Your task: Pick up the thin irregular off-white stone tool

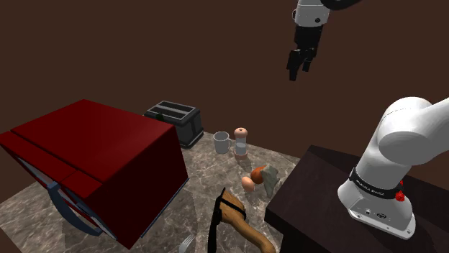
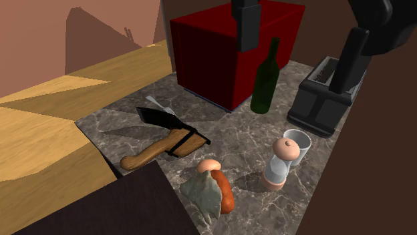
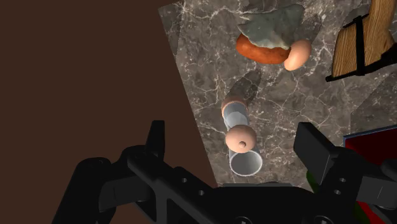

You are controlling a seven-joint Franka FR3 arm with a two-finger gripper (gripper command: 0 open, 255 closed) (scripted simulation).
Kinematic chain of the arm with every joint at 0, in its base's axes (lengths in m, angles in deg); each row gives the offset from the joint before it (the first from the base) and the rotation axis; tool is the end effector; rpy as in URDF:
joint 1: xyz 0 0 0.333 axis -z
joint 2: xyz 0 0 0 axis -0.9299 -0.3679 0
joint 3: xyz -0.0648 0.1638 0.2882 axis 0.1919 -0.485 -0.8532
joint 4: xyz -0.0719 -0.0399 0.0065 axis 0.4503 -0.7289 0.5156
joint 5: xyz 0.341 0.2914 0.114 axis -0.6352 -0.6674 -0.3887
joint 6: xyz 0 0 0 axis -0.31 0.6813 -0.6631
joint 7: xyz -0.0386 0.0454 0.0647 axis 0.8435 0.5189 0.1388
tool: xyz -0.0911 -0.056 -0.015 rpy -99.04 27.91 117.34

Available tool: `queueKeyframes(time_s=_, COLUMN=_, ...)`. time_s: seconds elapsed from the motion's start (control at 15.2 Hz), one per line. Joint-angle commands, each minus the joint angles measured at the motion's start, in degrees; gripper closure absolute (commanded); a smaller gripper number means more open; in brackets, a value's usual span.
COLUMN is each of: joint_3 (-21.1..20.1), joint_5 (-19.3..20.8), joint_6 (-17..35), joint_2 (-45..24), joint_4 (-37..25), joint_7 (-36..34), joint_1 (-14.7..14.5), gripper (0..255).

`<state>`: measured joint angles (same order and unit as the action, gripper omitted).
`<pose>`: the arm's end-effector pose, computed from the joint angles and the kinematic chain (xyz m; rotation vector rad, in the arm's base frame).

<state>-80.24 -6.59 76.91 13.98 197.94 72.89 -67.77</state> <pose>0.3707 -0.0214 0.5699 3.0592 -0.1105 0.0755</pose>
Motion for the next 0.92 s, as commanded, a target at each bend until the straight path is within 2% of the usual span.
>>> queueKeyframes(time_s=0.0, joint_3=0.0, joint_5=0.0, joint_6=0.0, joint_2=0.0, joint_4=0.0, joint_7=0.0, joint_1=0.0, gripper=0)
queueKeyframes(time_s=0.46, joint_3=-13.72, joint_5=-2.11, joint_6=4.33, joint_2=-1.82, joint_4=8.02, joint_7=-22.13, joint_1=1.78, gripper=0)
queueKeyframes(time_s=0.86, joint_3=-25.66, joint_5=-4.0, joint_6=8.4, joint_2=-10.6, joint_4=9.9, joint_7=-41.99, joint_1=4.0, gripper=0)
